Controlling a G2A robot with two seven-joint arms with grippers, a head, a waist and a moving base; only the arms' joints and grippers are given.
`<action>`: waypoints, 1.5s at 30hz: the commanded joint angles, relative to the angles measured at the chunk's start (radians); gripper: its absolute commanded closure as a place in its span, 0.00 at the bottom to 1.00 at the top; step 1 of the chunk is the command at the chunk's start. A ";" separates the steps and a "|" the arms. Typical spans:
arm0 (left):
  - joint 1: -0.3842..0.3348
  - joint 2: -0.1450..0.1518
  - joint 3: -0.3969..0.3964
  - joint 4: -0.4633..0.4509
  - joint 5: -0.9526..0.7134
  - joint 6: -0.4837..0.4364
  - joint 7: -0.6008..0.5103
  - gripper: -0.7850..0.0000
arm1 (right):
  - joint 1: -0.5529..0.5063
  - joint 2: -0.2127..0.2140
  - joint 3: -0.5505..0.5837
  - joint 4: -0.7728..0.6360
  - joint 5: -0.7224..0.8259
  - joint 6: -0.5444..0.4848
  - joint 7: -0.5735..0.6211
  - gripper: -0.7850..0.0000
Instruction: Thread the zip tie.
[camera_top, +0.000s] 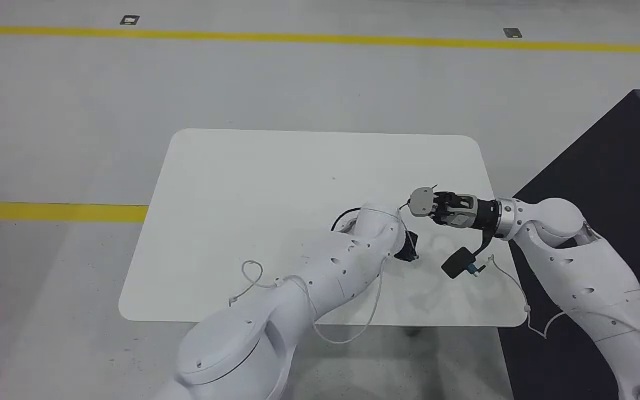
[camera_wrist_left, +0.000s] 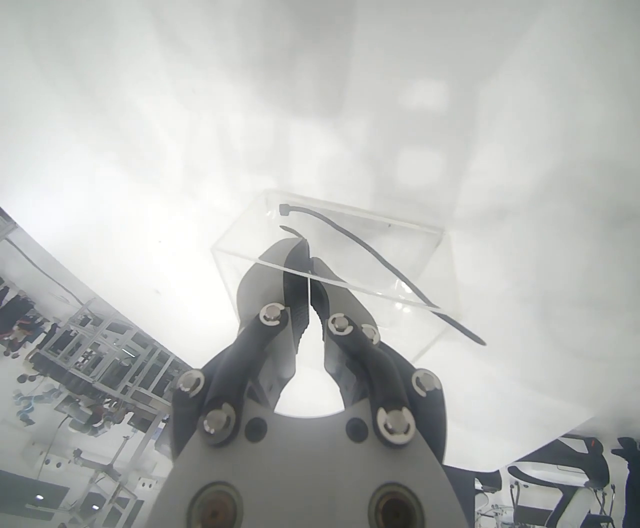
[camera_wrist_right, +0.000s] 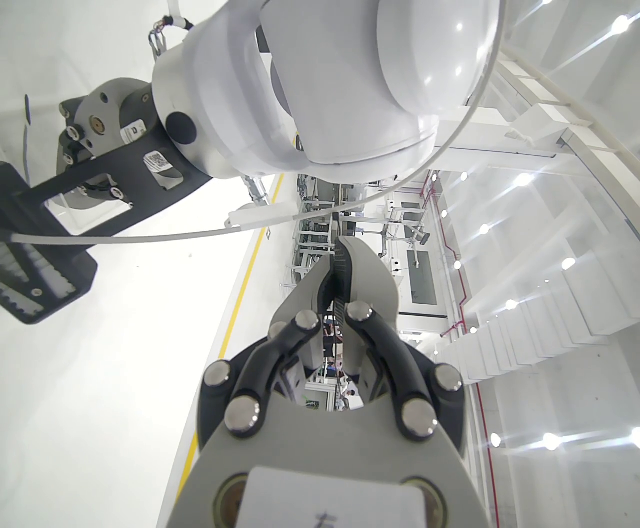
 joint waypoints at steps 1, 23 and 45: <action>0.022 0.014 -0.012 -0.048 0.001 0.018 -0.033 1.00 | 0.000 0.000 0.000 0.000 0.000 0.000 0.000 1.00; 0.509 0.366 -0.470 -1.165 0.225 -0.009 -0.176 1.00 | 0.000 0.000 0.000 0.000 0.000 0.000 0.000 1.00; 0.551 0.381 -0.588 -1.189 0.148 0.053 -0.046 1.00 | 0.000 0.000 0.000 0.000 0.000 0.000 0.000 1.00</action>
